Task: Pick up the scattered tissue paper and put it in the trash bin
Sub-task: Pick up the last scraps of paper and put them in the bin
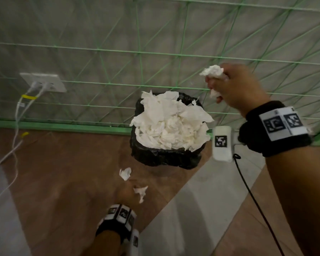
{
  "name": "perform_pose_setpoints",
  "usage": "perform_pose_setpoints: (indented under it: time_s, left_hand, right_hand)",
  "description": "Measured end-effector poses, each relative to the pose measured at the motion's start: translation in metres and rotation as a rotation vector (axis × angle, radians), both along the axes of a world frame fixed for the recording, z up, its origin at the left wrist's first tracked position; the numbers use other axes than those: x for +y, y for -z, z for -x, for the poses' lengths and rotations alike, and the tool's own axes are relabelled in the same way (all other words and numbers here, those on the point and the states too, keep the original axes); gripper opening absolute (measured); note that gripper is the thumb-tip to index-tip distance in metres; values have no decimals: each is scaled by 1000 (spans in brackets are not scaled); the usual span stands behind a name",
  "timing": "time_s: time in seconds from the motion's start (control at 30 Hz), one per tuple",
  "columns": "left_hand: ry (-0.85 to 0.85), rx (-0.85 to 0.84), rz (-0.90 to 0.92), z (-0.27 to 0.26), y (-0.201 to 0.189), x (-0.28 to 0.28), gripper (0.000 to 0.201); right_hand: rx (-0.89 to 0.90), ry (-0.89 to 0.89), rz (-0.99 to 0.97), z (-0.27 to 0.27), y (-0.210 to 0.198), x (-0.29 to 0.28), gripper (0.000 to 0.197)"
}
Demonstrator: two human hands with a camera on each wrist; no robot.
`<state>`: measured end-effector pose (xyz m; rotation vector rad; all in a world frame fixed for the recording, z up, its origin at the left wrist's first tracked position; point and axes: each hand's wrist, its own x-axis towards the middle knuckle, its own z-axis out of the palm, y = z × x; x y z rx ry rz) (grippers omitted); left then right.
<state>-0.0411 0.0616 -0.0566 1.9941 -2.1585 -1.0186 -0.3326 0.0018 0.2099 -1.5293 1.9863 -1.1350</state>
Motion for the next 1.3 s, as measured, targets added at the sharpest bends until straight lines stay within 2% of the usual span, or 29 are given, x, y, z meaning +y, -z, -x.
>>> perform_pose_setpoints:
  time_s: [0.03, 0.07, 0.1, 0.17, 0.23, 0.33, 0.4, 0.47, 0.53, 0.63, 0.7, 0.77, 0.8, 0.87, 0.93, 1.0, 1.07, 1.13, 1.17, 1.2, 1.23, 1.27, 1.3]
  left_hand:
    - [-14, 85, -62, -10, -6, -9, 17]
    - [-54, 193, -79, -21, -17, -21, 18]
    - [-92, 280, -46, -32, -32, -31, 25]
    - [-155, 422, -20, -52, -74, -50, 23]
    - [-124, 551, 40, -63, -125, -64, 22]
    - [-37, 703, 186, -55, -197, -80, 26]
    - [81, 769, 329, -22, -238, -77, 28]
    - [208, 767, 440, 24, -256, -68, 25]
    - [349, 622, 529, 68, -249, -57, 23]
    - [505, 195, 755, 112, -221, -42, 22]
    - [513, 18, 760, 127, -204, -42, 24]
    - [512, -79, 699, 135, -194, -46, 28]
    - [495, -58, 641, 135, -193, -48, 33]
    - [428, 91, 534, 125, -195, -50, 51]
    - [365, 291, 459, 102, -206, -52, 71]
    - [257, 514, 479, 73, -216, -59, 75]
    - [-19, 712, 606, 43, -207, -79, 60]
    - [-377, 776, 600, 16, -172, -103, 48]
    - [-463, 716, 517, 3, -145, -110, 43]
    - [-435, 568, 417, -9, -112, -111, 34]
    - [-325, 358, 282, -18, -79, -105, 26]
    - [-174, 177, 133, -26, -42, -96, 30]
    - [-65, 50, 12, -30, -14, -83, 42]
  right_hand:
    - [78, -12, -47, -8, 0, -8, 6]
    - [185, -20, -112, -17, 2, -15, 12]
    - [289, -52, -196, -24, 7, -19, 23]
    - [377, -156, -351, -34, 18, -26, 43]
    - [334, -201, -378, -39, 23, -26, 45]
    - [152, -153, -329, -32, 26, -22, 42]
    - [80, -100, -335, -24, 27, -19, 44]
    - [44, -57, -324, -19, 28, -16, 43]
    - [17, -18, -293, -13, 27, -13, 39]
    - [-27, 52, -231, -2, 27, -4, 35]
    - [-48, 105, -193, 8, 26, 4, 35]
    - [-127, 149, -174, 16, 25, 11, 35]
    - [-172, 162, -160, 21, 28, 12, 35]
    - [-220, 179, -165, 29, 34, 16, 37]
    - [-256, 175, -203, 33, 41, 22, 33]
    - [-301, 163, -260, 33, 48, 26, 29]
    - [-345, 161, -286, 31, 55, 27, 29]
    - [-370, 171, -279, 30, 59, 27, 29]
    - [-378, 179, -288, 29, 60, 27, 29]
    - [-389, 185, -303, 29, 63, 28, 28]
    - [-395, 190, -332, 29, 64, 29, 28]
    - [-399, 194, -362, 30, 67, 31, 25]
    - [-400, 197, -395, 30, 70, 33, 22]
